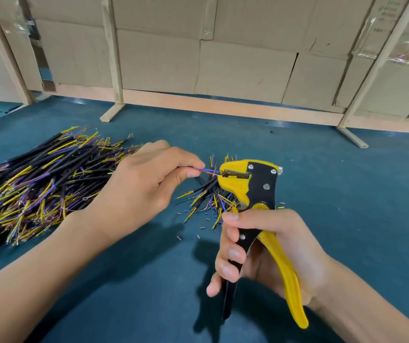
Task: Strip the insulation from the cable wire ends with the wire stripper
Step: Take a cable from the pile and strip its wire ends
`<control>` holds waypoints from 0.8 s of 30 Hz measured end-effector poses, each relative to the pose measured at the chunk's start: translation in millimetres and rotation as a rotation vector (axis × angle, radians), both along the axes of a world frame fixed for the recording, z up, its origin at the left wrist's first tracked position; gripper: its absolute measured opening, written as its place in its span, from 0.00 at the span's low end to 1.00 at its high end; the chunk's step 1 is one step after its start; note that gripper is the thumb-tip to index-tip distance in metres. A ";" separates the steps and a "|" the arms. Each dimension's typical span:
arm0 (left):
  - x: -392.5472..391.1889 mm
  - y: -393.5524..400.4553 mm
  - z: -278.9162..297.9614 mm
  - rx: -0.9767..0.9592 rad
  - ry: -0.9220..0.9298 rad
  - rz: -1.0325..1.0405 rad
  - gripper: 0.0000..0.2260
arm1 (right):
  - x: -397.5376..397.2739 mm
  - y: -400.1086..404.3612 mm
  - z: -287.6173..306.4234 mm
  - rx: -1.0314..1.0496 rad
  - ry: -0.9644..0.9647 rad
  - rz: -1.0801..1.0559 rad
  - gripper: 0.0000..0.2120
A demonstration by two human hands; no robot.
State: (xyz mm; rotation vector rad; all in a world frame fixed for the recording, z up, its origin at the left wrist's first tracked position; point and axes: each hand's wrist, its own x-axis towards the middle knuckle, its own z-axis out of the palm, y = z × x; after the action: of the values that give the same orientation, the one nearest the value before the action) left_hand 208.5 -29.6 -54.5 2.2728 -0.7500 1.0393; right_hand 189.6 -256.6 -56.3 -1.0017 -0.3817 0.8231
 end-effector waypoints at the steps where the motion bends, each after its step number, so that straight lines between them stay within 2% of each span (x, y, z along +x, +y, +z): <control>1: -0.1 -1.1 -1.1 0.011 -0.018 0.009 0.05 | -0.4 0.0 -1.3 0.000 0.009 0.006 0.11; 5: -1.0 -4.4 -4.4 -0.012 -0.077 0.078 0.05 | -2.7 2.4 5.2 -0.040 0.038 -0.014 0.11; 8: -2.6 -7.6 -7.3 -0.028 -0.082 0.084 0.05 | -7.9 -0.2 11.1 -0.171 -0.082 -0.167 0.07; 12: -3.7 -12.1 -9.2 -0.016 -0.095 0.071 0.05 | -6.1 1.0 4.9 -0.029 0.035 0.024 0.09; 18: -7.2 -15.5 -7.5 -0.102 -0.044 0.082 0.03 | -4.3 0.0 -2.7 -0.004 -0.009 0.070 0.11; 24: -9.4 -17.5 -6.1 -0.071 -0.069 0.085 0.05 | -2.7 -0.3 -2.8 0.010 -0.030 0.056 0.12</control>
State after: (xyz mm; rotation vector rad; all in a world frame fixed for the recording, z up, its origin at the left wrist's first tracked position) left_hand 199.1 -47.0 -60.5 2.2350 -0.6381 1.1701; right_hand 187.0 -256.9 -59.2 -0.9982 -0.4412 0.8567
